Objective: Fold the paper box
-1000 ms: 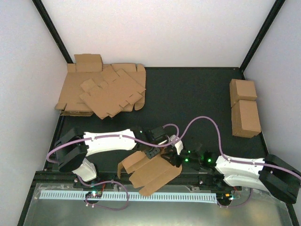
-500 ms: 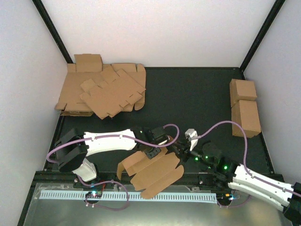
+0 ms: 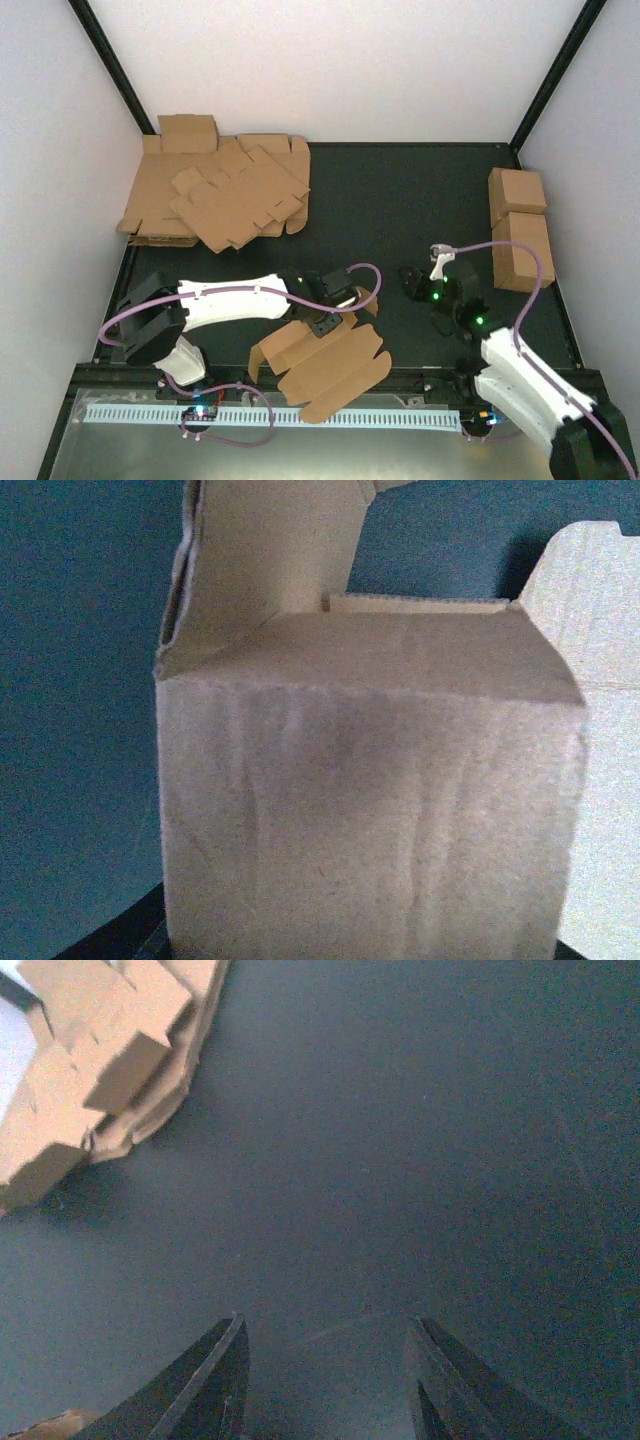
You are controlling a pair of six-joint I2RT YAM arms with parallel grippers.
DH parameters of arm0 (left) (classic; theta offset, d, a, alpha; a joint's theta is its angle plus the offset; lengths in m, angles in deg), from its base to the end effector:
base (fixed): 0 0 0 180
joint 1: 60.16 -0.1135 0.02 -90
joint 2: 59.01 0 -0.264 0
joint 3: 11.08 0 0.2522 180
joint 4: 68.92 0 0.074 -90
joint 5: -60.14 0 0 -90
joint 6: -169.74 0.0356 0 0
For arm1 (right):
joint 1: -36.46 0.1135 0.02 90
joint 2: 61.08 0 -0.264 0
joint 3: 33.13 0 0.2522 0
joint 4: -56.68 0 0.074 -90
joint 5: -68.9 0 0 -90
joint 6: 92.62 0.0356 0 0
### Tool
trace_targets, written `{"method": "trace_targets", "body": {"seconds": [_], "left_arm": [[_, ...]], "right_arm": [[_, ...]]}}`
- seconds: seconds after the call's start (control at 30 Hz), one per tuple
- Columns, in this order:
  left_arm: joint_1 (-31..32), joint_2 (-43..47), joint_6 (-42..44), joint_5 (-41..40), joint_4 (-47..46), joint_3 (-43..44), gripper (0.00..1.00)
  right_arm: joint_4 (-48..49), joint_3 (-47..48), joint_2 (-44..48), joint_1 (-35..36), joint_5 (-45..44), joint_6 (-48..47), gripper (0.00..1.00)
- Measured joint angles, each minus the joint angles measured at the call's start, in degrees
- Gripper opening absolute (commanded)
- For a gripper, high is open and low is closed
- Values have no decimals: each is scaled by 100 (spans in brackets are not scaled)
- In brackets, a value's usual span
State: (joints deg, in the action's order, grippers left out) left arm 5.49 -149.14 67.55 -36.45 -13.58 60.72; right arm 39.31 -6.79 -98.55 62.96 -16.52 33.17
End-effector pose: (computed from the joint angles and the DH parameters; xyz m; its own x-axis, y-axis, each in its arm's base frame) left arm 0.1236 -0.2632 0.1932 -0.5750 0.7619 -0.2981 0.7881 0.6137 0.0483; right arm 0.1367 0.0713 0.1732 -0.6432 0.3307 -0.6906 -0.1620 0.8227 0.5449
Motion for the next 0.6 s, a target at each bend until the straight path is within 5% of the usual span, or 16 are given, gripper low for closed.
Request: {"method": "trace_targets", "body": {"seconds": [0.3, 0.6], "left_arm": [[0, 0, 0, -11, 37, 33, 47], [0, -63, 0, -9, 37, 74, 47]], "right_arm": [[-107, 1484, -3344, -592, 2236, -597, 37], [721, 1495, -4920, -413, 3860, -691, 36]]}}
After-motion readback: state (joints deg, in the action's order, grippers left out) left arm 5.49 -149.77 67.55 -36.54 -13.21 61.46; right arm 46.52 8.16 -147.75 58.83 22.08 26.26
